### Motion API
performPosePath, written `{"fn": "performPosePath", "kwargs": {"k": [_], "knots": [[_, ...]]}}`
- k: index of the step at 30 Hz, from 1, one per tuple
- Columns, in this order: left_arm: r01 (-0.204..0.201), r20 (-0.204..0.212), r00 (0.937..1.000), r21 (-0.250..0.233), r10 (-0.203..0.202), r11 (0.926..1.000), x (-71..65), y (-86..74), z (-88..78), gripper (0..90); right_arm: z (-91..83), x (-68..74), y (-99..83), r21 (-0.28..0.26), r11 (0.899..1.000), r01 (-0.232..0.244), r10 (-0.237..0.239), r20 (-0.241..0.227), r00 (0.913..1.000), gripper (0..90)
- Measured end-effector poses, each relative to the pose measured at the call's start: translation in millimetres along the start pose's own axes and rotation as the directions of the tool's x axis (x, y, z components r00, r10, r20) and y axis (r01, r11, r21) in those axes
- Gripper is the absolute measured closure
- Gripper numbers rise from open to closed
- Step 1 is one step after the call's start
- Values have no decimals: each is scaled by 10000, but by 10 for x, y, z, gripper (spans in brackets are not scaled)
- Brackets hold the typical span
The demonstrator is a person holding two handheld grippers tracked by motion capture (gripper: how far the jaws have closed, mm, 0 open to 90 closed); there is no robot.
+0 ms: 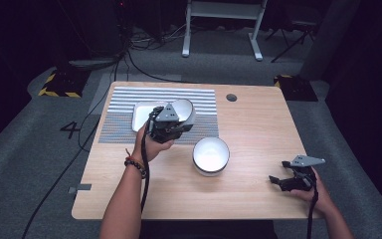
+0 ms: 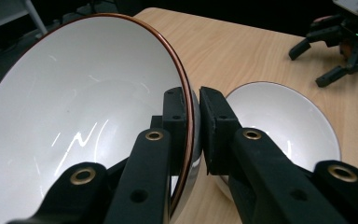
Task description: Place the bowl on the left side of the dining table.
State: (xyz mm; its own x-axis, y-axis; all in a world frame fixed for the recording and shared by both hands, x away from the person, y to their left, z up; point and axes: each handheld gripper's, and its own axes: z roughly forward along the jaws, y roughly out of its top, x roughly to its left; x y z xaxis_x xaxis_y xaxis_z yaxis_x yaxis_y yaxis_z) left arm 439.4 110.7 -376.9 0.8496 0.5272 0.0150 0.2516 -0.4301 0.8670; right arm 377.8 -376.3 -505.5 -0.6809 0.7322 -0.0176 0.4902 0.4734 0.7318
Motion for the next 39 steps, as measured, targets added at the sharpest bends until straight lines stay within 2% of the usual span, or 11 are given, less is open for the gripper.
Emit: {"fn": "performPosePath", "kwargs": {"k": [5, 6, 7, 10, 11, 12, 16, 27, 37, 38, 39], "knots": [[247, -356, 9991, 290, -236, 9993, 123, -26, -3, 811, -1, 0, 0, 13, 10000, 0, 0, -8, 10000, 113], [159, -473, 9988, 297, -145, 9994, 147, -25, -8, 811, -2, -1, 0, 26, 10000, 14, -14, -14, 10000, 113], [379, -472, 9982, 278, -366, 9989, 160, -30, -9, 811, -1, 1, -1, 2, 10000, -6, 6, 4, 10000, 113], [409, -667, 9970, 351, -385, 9985, 214, -25, -22, 811, -1, -1, 0, 23, 10000, 7, -6, -30, 10000, 113], [253, -834, 9963, 412, -218, 9988, 242, -18, -27, 811, -1, -1, 0, 17, 10000, 3, -3, -24, 10000, 113], [423, -790, 9961, 467, -386, 9980, 252, -20, -25, 811, -1, -1, 0, 17, 10000, 3, -3, -24, 10000, 113], [546, -1052, 9933, 705, -470, 9960, 340, -14, -32, 811, -2, 0, 0, 22, 10000, -8, 8, -11, 10000, 113], [852, -1900, 9798, 1159, -621, 9896, 602, 8, -7, 811, -8, 2, -2, 78, 10000, -28, 28, -6, 10000, 113], [1103, -2163, 9737, 1712, -719, 9790, 745, -2, 44, 811, -8, 5, -3, 52, 10000, -60, 60, 13, 10000, 113], [1096, -2341, 9698, 1686, -682, 9796, 758, -3, 48, 810, -8, 5, -4, 57, 10000, -68, 68, 19, 10000, 113], [1152, -2296, 9704, 1684, -747, 9790, 764, -8, 54, 811, -9, 5, -3, 60, 10000, -70, 70, 20, 10000, 113]]}}
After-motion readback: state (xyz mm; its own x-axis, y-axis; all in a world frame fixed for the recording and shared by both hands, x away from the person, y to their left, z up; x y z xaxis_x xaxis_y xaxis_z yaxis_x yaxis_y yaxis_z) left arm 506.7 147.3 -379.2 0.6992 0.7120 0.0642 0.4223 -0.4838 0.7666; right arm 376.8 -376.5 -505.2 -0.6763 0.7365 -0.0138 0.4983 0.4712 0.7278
